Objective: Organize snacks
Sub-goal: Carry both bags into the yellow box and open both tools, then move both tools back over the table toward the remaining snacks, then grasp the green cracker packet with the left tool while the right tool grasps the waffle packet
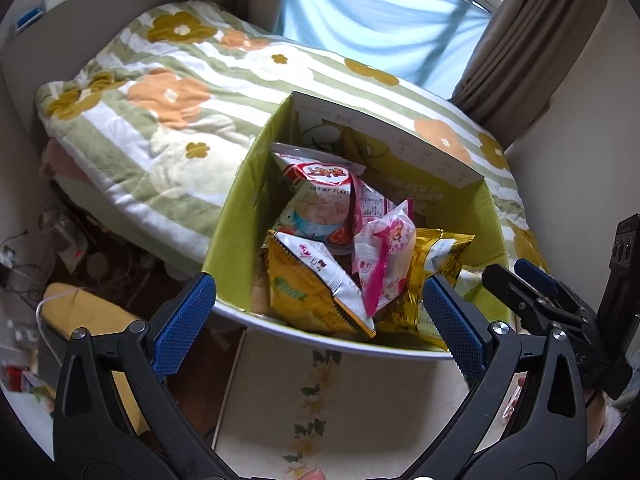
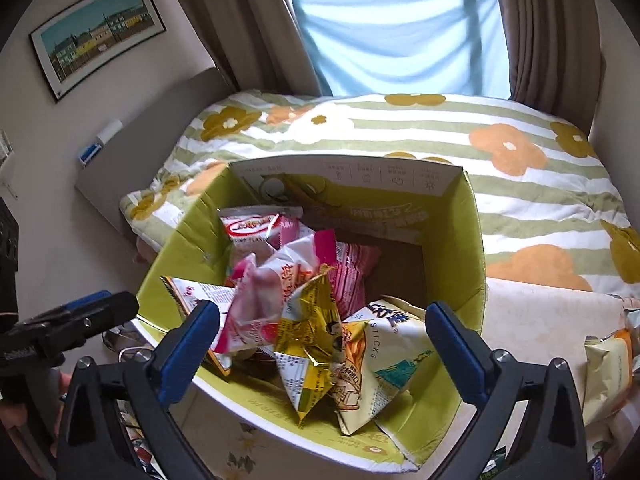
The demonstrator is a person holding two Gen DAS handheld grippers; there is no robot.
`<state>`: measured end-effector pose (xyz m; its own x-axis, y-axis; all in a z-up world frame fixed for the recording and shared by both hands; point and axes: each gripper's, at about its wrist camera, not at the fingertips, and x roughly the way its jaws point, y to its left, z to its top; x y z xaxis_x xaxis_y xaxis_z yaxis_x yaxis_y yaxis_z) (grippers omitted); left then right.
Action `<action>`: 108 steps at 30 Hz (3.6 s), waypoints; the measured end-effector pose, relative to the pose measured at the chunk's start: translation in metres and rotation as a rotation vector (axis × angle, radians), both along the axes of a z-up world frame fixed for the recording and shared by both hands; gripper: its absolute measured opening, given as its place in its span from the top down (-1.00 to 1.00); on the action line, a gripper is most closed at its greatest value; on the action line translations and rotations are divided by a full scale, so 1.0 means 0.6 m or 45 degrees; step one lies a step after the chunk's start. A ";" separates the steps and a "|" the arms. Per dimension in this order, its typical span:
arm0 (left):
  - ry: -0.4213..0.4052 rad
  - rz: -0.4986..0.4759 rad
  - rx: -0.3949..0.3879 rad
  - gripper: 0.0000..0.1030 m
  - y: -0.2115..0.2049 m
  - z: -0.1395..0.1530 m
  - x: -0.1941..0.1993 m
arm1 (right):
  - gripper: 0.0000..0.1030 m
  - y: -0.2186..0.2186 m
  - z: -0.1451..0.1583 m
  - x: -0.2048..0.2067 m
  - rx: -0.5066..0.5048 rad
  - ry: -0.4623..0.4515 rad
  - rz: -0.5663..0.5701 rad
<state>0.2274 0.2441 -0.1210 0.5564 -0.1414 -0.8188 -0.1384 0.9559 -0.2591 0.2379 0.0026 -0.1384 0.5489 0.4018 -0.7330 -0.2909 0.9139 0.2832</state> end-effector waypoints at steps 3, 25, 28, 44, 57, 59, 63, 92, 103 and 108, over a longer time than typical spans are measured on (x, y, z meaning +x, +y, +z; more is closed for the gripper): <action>-0.010 -0.001 -0.002 -0.99 0.005 0.005 -0.012 | -0.99 0.003 0.010 -0.012 0.008 -0.013 -0.002; -0.018 0.088 0.039 -0.99 -0.045 0.008 -0.196 | -0.99 -0.040 0.041 -0.173 0.064 -0.128 0.034; -0.022 0.046 0.045 -0.99 -0.101 0.010 -0.224 | -0.99 -0.104 0.042 -0.223 0.061 -0.142 0.009; 0.023 -0.346 -0.010 -0.99 -0.449 -0.039 -0.248 | -0.99 -0.405 -0.004 -0.368 -0.046 -0.038 -0.301; 0.198 -0.364 0.016 -0.99 -0.561 -0.199 -0.170 | -0.99 -0.505 -0.115 -0.369 -0.110 0.125 -0.262; 0.217 -0.340 0.033 -0.99 -0.567 -0.223 -0.155 | -0.99 -0.511 -0.136 -0.364 -0.117 0.149 -0.227; 0.252 -0.302 0.071 -0.80 -0.573 -0.260 -0.130 | -0.99 -0.517 -0.170 -0.358 -0.169 0.180 -0.167; 0.381 -0.376 0.252 0.13 -0.576 -0.299 -0.094 | -0.99 -0.501 -0.235 -0.312 -0.385 0.370 0.158; 0.368 -0.389 0.236 0.13 -0.571 -0.291 -0.105 | -0.96 -0.476 -0.260 -0.301 -0.452 0.429 0.244; 0.360 -0.390 0.232 0.13 -0.573 -0.285 -0.106 | -0.66 -0.460 -0.272 -0.298 -0.477 0.410 0.258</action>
